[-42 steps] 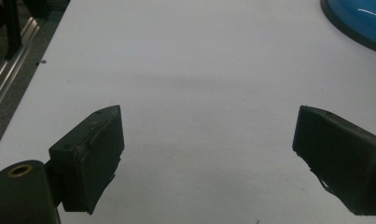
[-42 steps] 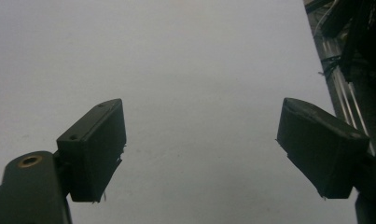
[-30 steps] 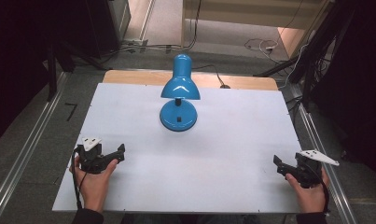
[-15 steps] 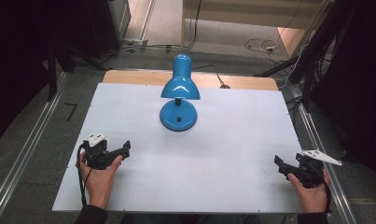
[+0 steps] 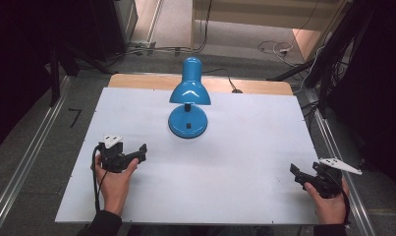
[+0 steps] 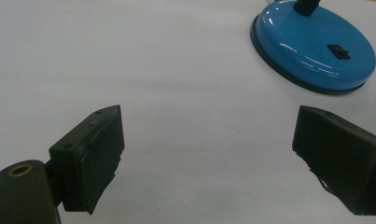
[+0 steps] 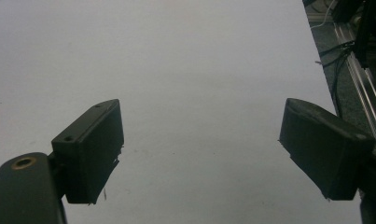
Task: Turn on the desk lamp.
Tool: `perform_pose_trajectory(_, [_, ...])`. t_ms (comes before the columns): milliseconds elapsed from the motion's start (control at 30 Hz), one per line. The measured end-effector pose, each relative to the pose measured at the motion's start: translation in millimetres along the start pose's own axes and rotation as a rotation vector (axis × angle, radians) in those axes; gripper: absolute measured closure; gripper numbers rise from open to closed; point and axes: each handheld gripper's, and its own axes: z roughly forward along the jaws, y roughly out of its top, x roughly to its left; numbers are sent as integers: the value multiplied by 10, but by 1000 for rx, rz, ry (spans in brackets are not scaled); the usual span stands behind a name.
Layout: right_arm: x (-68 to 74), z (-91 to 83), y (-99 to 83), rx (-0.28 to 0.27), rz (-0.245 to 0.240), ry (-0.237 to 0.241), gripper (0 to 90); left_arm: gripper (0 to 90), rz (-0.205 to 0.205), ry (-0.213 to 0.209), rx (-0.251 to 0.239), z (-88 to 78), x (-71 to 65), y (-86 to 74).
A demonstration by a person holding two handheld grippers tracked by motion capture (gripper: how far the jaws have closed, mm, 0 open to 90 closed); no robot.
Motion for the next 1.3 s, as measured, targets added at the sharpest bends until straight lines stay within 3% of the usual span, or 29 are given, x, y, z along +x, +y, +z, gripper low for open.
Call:
perform_pose_trajectory(900, [-77,-49,3,-14,34,6,125,115,41,-43,27,346,-470,211])
perform_pose_trajectory(1300, [-83,-39,2,-13,32,8,125,147,32,-60,29,486,-582,271])
